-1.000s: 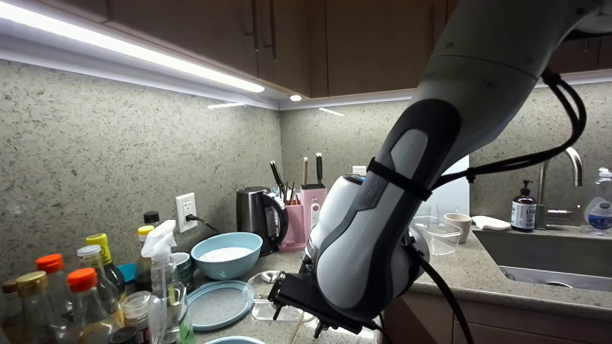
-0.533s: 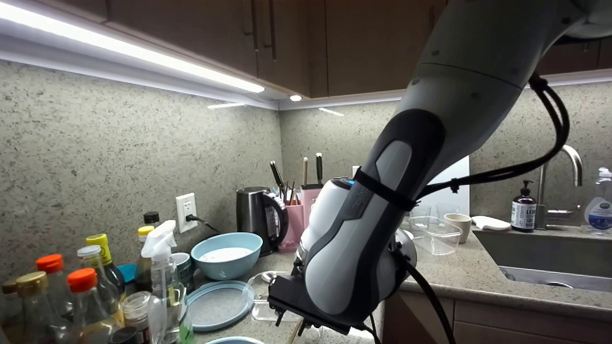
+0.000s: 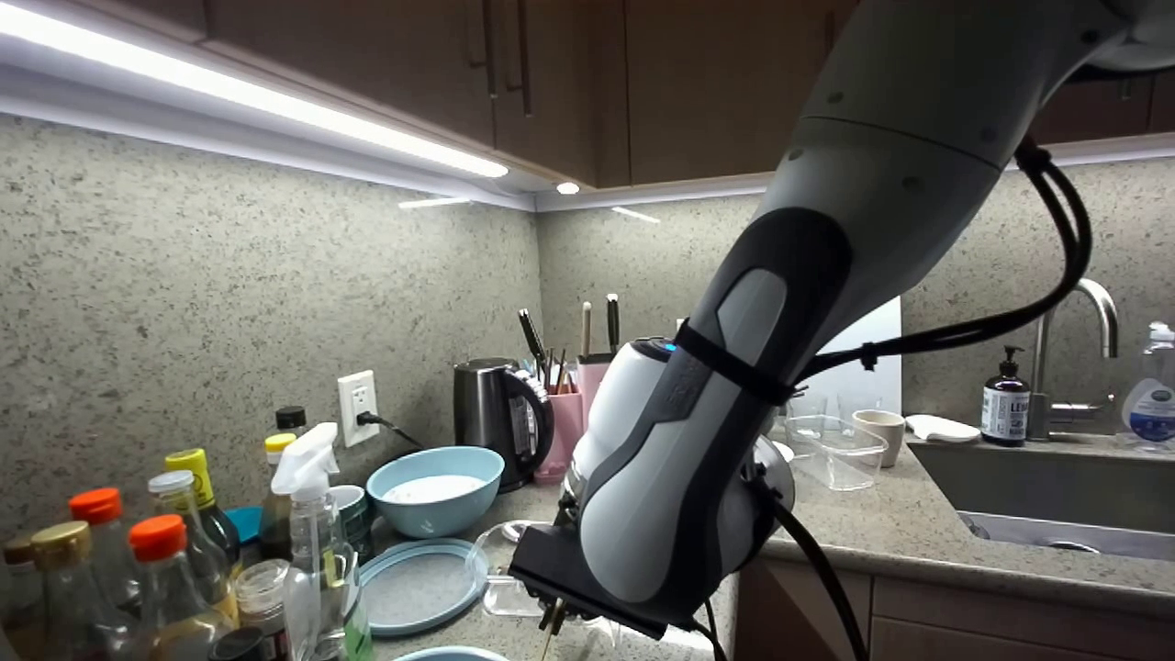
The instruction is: Put the chopstick in the Bowl
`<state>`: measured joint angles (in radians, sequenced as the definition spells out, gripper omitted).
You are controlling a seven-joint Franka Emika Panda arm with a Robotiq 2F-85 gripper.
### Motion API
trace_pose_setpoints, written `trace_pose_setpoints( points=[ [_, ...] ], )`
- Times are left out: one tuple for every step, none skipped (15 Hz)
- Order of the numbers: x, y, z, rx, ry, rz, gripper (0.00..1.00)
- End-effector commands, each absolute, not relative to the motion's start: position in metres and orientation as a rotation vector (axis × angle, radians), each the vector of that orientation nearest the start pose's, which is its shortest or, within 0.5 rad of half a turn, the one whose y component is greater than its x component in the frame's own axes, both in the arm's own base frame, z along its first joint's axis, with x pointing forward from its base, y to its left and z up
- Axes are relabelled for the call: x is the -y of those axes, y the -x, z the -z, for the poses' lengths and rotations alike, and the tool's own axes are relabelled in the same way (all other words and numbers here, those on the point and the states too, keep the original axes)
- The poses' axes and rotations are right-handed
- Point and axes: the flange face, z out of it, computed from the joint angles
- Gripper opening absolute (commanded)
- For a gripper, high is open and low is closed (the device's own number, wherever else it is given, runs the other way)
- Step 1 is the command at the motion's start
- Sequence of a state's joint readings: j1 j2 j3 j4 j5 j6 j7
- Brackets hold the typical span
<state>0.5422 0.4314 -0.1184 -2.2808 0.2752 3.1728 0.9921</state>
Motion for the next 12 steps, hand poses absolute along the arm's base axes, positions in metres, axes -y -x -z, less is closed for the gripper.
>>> trace_pose_setpoints(
  points=[
    [-0.212, -0.522, -0.222, -1.152, 2.550, 0.489, 0.07],
    [-0.210, -0.519, -0.224, -1.142, 2.570, 0.502, 0.07],
    [-0.209, -0.514, -0.229, -1.111, 2.611, 0.502, 0.07],
    [-0.208, -0.510, -0.234, -1.086, 2.650, 0.502, 0.07],
    [-0.208, -0.503, -0.241, -1.038, 2.714, 0.465, 0.07],
    [-0.209, -0.497, -0.248, -0.984, 2.786, 0.401, 0.07],
    [-0.212, -0.489, -0.260, -0.930, 2.829, 0.339, 0.07],
    [-0.214, -0.483, -0.271, -0.878, 2.867, 0.284, 0.07],
    [-0.214, -0.479, -0.283, -0.829, 2.911, 0.257, 0.07],
    [-0.217, -0.476, -0.297, -0.761, 2.936, 0.212, 0.07],
    [-0.219, -0.474, -0.306, -0.698, 2.961, 0.168, 0.07],
    [-0.219, -0.473, -0.311, -0.685, 2.977, 0.145, 0.07]
  ],
)
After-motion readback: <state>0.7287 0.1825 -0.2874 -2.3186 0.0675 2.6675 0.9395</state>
